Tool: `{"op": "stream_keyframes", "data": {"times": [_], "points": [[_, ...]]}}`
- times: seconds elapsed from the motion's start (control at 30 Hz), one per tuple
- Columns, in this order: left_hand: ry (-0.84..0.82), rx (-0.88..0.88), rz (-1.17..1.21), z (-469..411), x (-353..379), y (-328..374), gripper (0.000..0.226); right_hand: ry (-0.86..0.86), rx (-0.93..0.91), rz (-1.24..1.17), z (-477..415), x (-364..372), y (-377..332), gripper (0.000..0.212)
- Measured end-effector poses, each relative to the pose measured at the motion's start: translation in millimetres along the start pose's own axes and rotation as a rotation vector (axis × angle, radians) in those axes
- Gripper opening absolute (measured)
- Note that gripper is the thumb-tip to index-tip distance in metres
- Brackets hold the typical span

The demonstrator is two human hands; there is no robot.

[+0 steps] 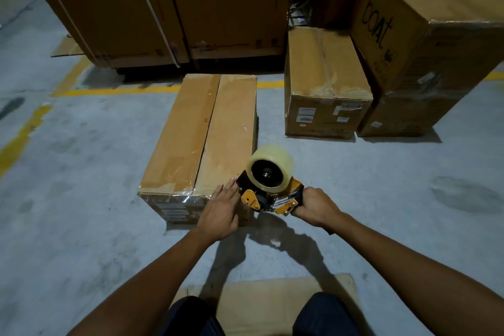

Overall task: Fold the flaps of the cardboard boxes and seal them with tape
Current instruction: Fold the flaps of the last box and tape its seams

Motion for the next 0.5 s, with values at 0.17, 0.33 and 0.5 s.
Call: {"op": "stream_keyframes", "data": {"times": [0.17,0.33,0.5], "points": [[-0.061,-0.007,0.043,2,0,-6,0.082,-0.130,0.095,-0.171,22,9,21,0.018],[0.074,-0.141,0.216,-16,-27,1,0.059,-0.076,0.239,-0.433,17,29,61,0.022],[0.156,-0.193,0.175,-62,-35,1,0.029,-0.019,0.371,-0.819,-5,40,71,0.014]]}}
Point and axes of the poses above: each hand's wrist, its own z-axis away from the middle knuckle, its own x-axis out of the palm, y = z × x, the point moved 7 cm from there along -z, towards the middle knuckle
